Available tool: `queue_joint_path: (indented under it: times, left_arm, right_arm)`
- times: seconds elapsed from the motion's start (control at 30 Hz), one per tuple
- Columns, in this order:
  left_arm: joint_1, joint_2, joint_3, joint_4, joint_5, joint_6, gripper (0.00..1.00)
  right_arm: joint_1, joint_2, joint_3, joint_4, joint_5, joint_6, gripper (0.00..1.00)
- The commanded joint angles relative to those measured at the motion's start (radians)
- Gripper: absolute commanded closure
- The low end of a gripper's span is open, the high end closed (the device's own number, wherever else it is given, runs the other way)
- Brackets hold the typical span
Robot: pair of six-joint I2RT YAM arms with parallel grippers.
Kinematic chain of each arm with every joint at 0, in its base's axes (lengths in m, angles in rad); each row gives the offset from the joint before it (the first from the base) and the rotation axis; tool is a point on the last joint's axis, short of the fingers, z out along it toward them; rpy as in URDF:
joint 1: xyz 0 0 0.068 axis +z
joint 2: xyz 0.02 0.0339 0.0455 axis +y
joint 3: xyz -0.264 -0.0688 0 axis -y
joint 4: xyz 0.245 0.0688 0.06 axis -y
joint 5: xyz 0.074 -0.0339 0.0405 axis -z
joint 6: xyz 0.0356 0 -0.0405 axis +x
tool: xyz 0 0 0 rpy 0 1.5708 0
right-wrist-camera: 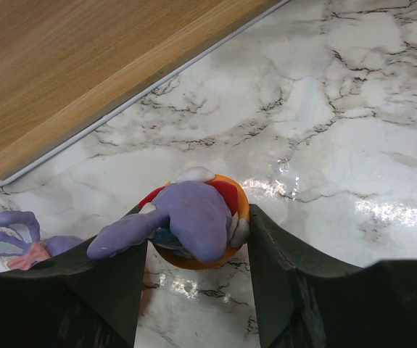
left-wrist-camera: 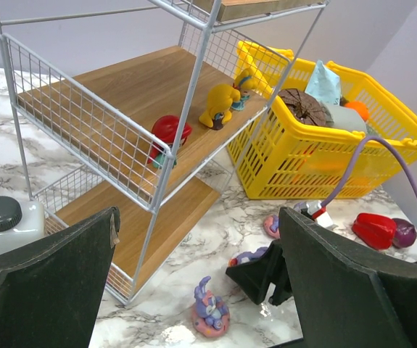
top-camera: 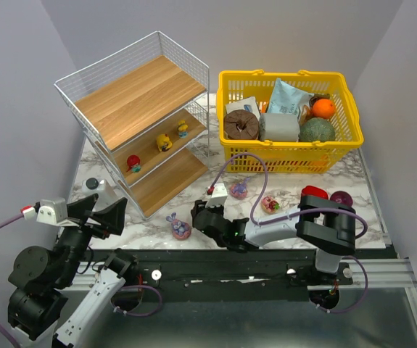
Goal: Place and organize the plastic toys onto the shelf
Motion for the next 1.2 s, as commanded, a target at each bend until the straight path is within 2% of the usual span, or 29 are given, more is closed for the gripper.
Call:
queue_joint_path:
  times: [0.0,0.2,0.53,0.77,1.17]
  left_arm:
    - [-0.002,-0.012,-0.001,-0.022,-0.005,0.015,0.01]
    - [-0.002,-0.013,0.0,-0.022,-0.006,0.015,0.01]
    - [-0.002,-0.009,-0.001,-0.014,-0.005,0.015,0.01]
    - [-0.002,0.002,0.002,-0.005,-0.005,0.025,0.01]
    - [-0.003,0.006,0.003,-0.002,0.001,0.038,0.01]
  right_arm:
    - [-0.012,0.004,0.028,-0.008,0.048,0.013,0.66]
    - [-0.043,-0.042,0.045,0.083,0.007,-0.137,0.71]
    - [-0.135,0.013,0.134,0.274,-0.237,-0.362,0.71]
    - [-0.17,0.131,0.262,0.291,-0.372,-0.41,0.71]
    - [-0.19,0.274,0.378,0.245,-0.419,-0.396,0.71]
